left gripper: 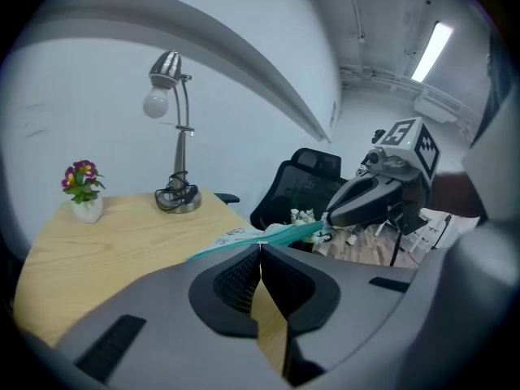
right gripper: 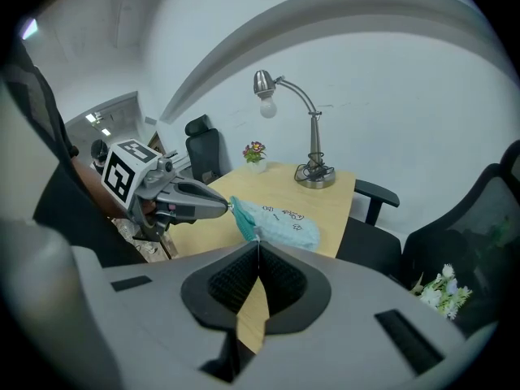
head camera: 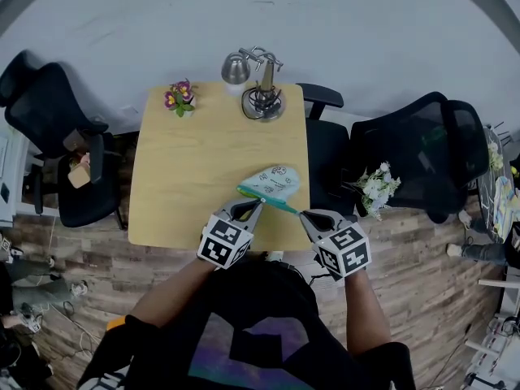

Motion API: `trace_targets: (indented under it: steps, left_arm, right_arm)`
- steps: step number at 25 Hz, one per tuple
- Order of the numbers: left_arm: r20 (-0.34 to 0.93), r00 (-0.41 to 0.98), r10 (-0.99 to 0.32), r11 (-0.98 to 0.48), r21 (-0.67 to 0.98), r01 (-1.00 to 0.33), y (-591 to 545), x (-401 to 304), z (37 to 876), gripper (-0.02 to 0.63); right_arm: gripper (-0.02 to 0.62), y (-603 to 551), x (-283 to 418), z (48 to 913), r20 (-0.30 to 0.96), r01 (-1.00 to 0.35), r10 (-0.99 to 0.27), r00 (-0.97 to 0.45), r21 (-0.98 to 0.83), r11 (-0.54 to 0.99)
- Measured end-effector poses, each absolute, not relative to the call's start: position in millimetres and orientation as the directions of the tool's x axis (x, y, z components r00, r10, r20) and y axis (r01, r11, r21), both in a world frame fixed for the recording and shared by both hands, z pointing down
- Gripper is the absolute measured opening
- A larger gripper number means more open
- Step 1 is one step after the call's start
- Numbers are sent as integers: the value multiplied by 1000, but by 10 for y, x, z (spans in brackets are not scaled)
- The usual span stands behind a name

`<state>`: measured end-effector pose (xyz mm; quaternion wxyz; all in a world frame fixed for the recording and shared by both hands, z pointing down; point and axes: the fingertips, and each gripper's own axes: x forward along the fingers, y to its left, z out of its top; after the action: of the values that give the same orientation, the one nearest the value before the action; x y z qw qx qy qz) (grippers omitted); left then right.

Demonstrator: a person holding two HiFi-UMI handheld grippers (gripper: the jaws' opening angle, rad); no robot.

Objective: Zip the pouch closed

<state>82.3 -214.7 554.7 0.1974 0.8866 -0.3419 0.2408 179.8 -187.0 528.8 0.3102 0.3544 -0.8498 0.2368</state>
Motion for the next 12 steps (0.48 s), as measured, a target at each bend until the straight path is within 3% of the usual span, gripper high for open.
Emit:
trace_targets:
  steps: [12]
  left_arm:
    - [636,548,-543,-613,145,-776,-2320,304,5809,14]
  right_arm:
    - [20,-1825,1886,5334,721,-785,-481,-500,-142,603]
